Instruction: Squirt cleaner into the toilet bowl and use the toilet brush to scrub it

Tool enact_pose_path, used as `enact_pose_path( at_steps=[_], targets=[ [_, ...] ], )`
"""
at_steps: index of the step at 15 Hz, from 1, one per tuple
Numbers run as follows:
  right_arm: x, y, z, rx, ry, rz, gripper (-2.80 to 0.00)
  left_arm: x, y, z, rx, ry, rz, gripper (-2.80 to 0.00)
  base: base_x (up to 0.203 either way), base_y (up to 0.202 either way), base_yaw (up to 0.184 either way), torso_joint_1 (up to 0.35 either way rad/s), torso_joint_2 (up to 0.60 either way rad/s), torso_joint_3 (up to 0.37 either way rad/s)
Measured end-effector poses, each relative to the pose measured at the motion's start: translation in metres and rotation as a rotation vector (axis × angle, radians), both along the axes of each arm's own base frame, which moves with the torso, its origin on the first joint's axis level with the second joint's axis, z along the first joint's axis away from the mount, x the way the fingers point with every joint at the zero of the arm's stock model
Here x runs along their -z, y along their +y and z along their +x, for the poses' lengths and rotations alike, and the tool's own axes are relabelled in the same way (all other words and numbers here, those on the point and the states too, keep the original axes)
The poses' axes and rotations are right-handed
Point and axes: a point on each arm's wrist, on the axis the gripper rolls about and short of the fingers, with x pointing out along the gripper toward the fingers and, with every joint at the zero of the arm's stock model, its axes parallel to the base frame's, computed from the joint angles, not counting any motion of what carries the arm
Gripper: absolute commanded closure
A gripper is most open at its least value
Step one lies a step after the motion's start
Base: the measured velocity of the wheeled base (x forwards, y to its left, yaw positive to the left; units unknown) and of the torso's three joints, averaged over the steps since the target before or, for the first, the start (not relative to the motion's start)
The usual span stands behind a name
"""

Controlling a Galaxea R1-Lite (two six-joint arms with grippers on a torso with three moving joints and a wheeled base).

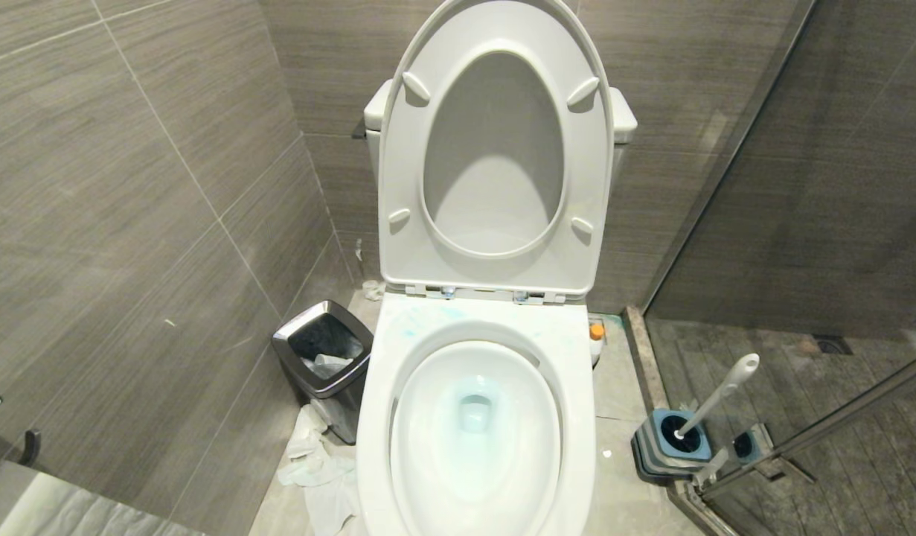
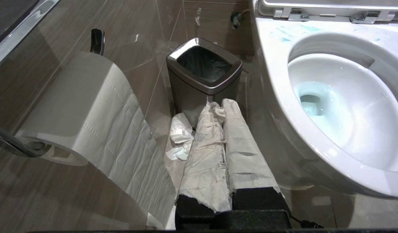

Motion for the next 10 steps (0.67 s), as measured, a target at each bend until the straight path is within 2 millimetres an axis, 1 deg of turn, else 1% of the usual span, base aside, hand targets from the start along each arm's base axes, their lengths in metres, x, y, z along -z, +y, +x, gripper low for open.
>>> enact_pose_path(
  at_steps=[10],
  targets=[
    [0.0, 0.0, 0.0, 0.0, 0.0, 0.0, -2.8, 0.0, 0.0, 0.0, 0.0, 0.0, 0.0, 0.0, 0.0, 0.0, 0.0, 0.0, 0.0, 0.0]
  ],
)
